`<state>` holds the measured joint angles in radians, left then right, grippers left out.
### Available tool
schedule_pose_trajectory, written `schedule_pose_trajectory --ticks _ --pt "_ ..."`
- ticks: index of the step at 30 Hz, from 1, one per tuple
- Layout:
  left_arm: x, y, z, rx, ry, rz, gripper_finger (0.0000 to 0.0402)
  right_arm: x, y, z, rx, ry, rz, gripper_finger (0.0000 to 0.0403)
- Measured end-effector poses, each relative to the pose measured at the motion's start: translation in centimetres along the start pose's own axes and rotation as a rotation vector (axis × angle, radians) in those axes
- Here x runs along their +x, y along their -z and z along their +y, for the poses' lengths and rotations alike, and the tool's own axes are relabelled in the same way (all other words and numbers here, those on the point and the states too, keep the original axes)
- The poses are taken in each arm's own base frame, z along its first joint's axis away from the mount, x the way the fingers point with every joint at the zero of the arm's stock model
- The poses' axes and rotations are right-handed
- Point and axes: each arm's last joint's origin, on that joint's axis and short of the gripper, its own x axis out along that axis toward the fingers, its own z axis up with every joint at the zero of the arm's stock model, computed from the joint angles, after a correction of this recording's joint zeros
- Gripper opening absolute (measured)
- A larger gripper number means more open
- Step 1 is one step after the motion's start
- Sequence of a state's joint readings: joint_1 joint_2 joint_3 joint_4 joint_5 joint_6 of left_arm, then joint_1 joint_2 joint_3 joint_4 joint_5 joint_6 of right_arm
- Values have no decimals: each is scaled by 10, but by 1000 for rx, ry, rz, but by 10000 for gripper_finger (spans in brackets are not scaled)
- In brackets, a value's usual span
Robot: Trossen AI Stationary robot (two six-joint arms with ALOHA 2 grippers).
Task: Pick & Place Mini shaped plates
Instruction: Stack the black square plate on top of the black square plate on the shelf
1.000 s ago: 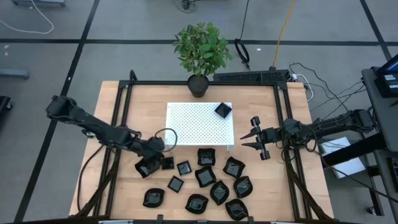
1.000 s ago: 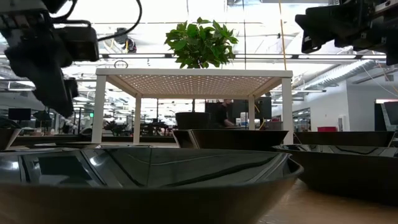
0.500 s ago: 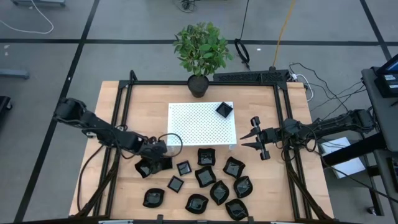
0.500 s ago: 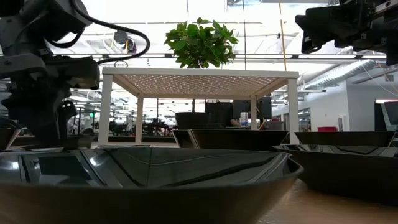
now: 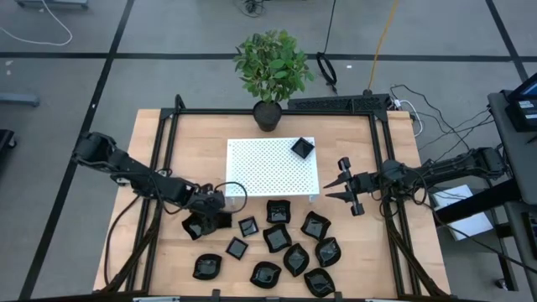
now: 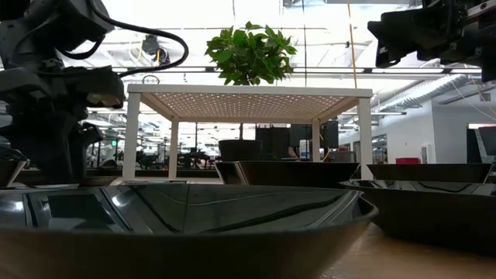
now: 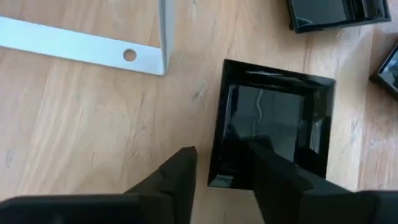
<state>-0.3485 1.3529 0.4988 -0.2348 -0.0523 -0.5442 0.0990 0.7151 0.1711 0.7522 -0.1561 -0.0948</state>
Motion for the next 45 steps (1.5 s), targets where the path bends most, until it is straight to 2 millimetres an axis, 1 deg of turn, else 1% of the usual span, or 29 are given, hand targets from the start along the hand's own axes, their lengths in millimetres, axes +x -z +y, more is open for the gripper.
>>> schedule_pose_trajectory --ticks 7,9,14,17,21,25,28,33,36,40,42,45 --pt "0 0 0 21 11 -1 25 0 1 0 2 1 9 93" --pt "0 -1 -1 17 21 -1 9 0 1 0 2 1 9 93" --pt "0 0 -1 -1 23 5 18 0 1 0 6 2 9 93" --pt "-1 0 -2 11 47 17 7 0 1 0 6 2 9 93" --pt "-6 -3 -4 17 65 1 8 0 1 0 6 2 9 93" --pt "-19 -11 -9 50 125 -33 4 0 1 0 6 3 9 93" --pt "-33 -16 -15 78 162 -69 3 0 0 0 5 6 4 93" --pt "-59 -16 -28 144 254 -123 3 0 -1 -1 7 25 -5 93" --pt "-76 -19 -37 233 316 -242 3 0 -1 -2 29 54 -3 93" --pt "-101 -30 -45 428 298 -542 3 0 -2 -2 27 58 -19 93" --pt "-111 -37 -45 514 229 -686 3 0 -6 -2 23 62 -54 93" --pt "-121 -51 -40 604 39 -868 5 -1 -9 -4 16 121 -91 94"
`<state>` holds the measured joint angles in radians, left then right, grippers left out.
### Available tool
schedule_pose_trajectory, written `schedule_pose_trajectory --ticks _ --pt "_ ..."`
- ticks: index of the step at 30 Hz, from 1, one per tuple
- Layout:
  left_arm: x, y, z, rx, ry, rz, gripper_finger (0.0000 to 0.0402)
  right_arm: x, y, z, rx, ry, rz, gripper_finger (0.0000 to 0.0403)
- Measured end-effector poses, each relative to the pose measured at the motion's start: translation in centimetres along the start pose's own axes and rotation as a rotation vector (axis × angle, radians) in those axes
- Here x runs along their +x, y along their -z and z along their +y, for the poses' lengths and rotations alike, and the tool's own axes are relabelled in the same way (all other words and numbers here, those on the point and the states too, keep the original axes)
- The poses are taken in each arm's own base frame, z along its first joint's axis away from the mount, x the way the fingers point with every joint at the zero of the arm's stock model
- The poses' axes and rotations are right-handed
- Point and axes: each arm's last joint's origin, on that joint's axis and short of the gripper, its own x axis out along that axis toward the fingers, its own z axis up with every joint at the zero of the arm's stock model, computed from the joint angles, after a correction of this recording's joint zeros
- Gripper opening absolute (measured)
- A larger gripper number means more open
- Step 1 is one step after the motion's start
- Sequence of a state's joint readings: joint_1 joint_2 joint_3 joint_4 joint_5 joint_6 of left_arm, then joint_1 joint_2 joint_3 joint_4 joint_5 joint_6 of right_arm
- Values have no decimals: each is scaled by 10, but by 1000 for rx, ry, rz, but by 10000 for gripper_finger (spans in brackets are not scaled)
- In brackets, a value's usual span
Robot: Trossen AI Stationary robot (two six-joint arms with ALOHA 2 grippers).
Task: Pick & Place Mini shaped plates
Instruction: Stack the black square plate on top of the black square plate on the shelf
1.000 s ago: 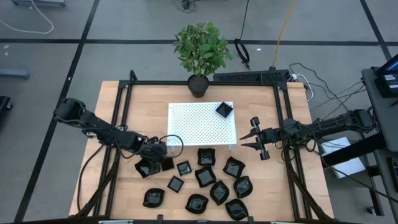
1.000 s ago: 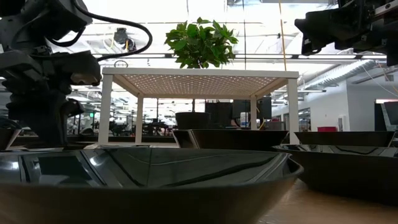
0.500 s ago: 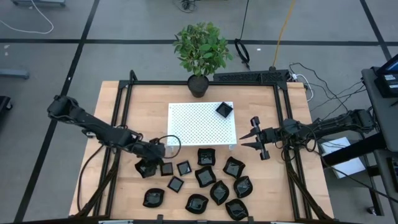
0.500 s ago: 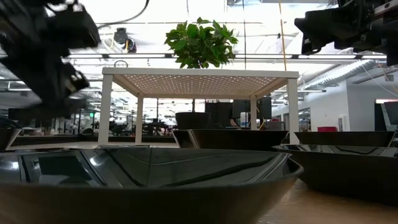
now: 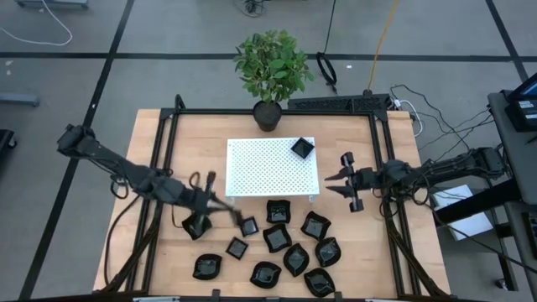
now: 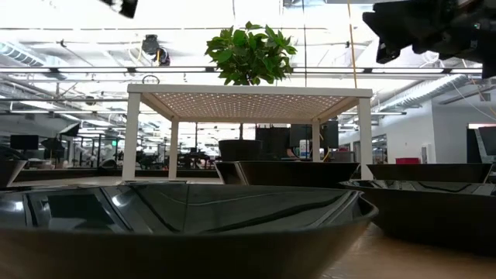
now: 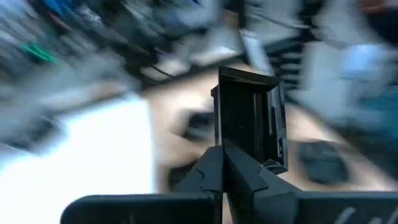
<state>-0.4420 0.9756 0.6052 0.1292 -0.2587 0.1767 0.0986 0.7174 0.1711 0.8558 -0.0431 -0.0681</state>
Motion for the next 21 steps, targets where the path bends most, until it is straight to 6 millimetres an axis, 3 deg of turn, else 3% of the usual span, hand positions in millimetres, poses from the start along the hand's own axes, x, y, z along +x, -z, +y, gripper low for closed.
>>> schedule_pose_trajectory --ticks 4,12,21 --pt "7 -8 24 191 -191 -83 3 0 0 -4 -52 146 8 102" --pt "34 -9 79 400 -511 -157 4 5 3 -11 -88 370 36 145" --pt "100 -23 121 561 -625 -36 3 58 -7 -17 -140 493 110 191"
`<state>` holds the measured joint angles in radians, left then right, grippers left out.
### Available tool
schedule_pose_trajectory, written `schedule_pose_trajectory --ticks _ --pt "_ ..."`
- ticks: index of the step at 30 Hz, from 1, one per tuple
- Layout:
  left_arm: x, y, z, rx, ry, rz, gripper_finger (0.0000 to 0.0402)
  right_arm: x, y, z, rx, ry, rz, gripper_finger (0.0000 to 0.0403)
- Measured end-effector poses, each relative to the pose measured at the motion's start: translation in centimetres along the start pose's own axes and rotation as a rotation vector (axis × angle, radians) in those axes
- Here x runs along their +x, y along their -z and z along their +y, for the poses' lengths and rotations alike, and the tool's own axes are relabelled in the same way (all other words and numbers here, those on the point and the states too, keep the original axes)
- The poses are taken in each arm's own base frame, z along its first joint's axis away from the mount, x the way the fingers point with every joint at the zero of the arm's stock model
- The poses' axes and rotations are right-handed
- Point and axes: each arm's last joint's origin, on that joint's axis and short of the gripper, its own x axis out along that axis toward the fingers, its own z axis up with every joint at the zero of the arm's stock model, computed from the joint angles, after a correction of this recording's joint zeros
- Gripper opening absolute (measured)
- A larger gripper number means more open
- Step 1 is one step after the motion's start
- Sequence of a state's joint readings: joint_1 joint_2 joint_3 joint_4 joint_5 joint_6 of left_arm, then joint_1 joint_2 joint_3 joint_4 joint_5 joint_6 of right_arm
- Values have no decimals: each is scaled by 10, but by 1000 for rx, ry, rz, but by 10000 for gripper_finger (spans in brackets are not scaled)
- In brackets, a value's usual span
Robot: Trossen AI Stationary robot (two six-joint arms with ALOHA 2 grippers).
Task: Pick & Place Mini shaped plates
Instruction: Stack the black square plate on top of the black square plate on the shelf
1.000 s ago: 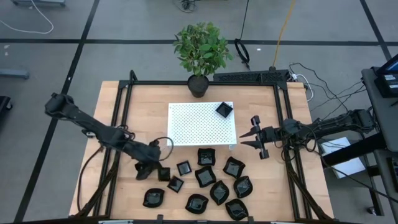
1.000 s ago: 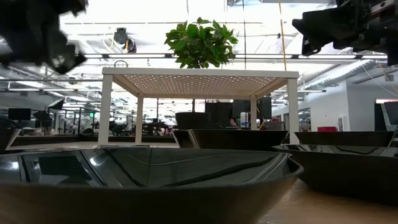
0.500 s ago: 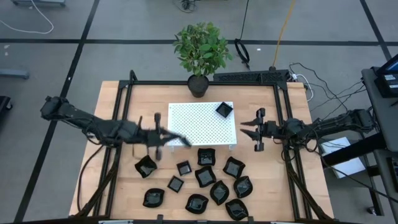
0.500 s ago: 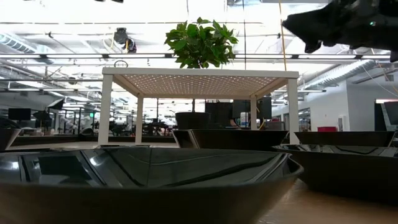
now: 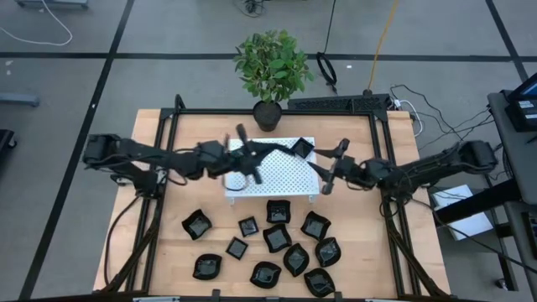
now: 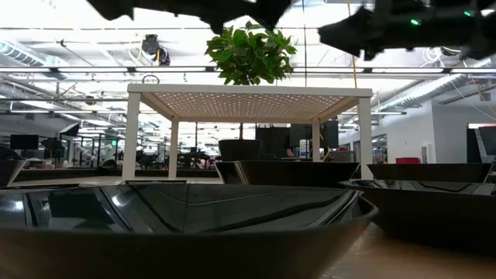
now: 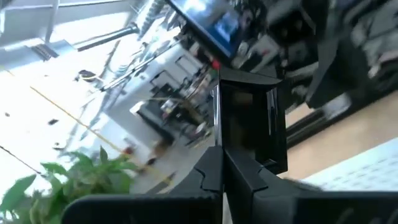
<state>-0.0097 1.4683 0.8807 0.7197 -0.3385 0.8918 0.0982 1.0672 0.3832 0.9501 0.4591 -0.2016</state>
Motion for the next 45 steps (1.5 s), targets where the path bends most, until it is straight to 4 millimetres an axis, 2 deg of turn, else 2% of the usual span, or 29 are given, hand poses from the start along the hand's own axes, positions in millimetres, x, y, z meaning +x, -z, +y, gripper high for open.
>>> schedule_pose_trajectory --ticks 5,9,25,30,35,40,42,45 --pt "29 -4 -4 176 -91 125 3 21 -8 6 44 74 -20 184" --pt "38 -6 -6 210 -97 132 4 27 -9 6 47 91 -48 172" --pt "38 -6 -6 180 -85 128 9 33 -8 -5 94 141 -80 129" --pt "39 -6 -7 169 -68 110 4 34 -8 -9 93 108 -100 113" --pt "39 -6 -7 146 -57 94 10 35 -7 -10 108 87 -95 77" --pt "38 -7 -8 113 -58 91 4 35 -7 -10 78 75 -96 15" --pt "38 -8 -8 70 -61 84 13 35 -7 -10 65 77 -97 6" --pt "37 -11 -11 15 -39 54 59 36 -7 -10 62 77 -94 5"
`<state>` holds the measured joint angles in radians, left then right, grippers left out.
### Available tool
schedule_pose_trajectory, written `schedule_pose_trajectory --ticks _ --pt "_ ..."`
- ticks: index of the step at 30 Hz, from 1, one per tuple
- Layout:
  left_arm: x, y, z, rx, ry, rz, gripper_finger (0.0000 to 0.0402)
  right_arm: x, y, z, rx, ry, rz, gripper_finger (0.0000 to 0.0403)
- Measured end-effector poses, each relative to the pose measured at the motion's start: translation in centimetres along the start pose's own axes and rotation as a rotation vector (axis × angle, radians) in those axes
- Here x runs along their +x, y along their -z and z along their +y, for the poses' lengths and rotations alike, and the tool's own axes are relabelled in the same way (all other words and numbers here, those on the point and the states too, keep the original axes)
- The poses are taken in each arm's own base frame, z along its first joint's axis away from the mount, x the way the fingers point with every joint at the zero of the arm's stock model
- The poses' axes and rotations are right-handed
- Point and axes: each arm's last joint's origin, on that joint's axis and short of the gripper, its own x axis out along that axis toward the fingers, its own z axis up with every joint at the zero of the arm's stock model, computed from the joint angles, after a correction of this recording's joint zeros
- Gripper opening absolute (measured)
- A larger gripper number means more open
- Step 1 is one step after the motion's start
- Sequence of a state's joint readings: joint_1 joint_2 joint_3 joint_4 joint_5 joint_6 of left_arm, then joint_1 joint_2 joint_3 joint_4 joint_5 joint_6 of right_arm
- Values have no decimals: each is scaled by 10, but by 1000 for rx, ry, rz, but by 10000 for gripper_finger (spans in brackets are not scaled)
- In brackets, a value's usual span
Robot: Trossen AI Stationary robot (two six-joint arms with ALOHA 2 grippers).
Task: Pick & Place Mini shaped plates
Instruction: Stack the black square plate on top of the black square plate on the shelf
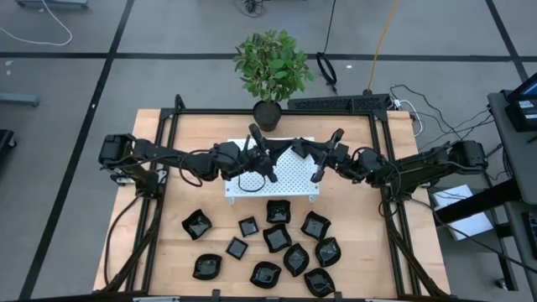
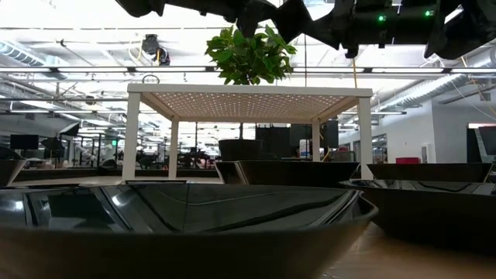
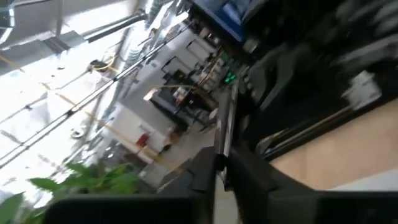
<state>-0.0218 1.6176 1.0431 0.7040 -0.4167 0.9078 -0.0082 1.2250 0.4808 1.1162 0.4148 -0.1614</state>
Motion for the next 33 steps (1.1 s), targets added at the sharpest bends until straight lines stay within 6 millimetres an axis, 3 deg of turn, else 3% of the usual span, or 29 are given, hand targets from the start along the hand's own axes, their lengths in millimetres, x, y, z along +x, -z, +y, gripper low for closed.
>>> schedule_pose_trajectory --ticks 8,13,18,23,28,31,33 --pt "-11 -15 -8 -221 27 4 249 0 2 0 -18 -3 14 1" --pt "-28 -23 4 -344 132 46 321 0 2 0 -21 -3 19 0" --pt "-49 -20 25 -474 212 178 334 16 -7 -5 -92 15 157 0" --pt "-62 -7 37 -508 237 302 335 50 -45 -27 -166 -46 508 0" --pt "-68 8 35 -520 263 417 335 67 -96 -64 -102 -109 752 0" --pt "-67 13 32 -522 272 463 335 73 -114 -81 -55 -132 895 0" --pt "-67 16 29 -520 279 487 335 73 -114 -89 -21 -155 1009 0"
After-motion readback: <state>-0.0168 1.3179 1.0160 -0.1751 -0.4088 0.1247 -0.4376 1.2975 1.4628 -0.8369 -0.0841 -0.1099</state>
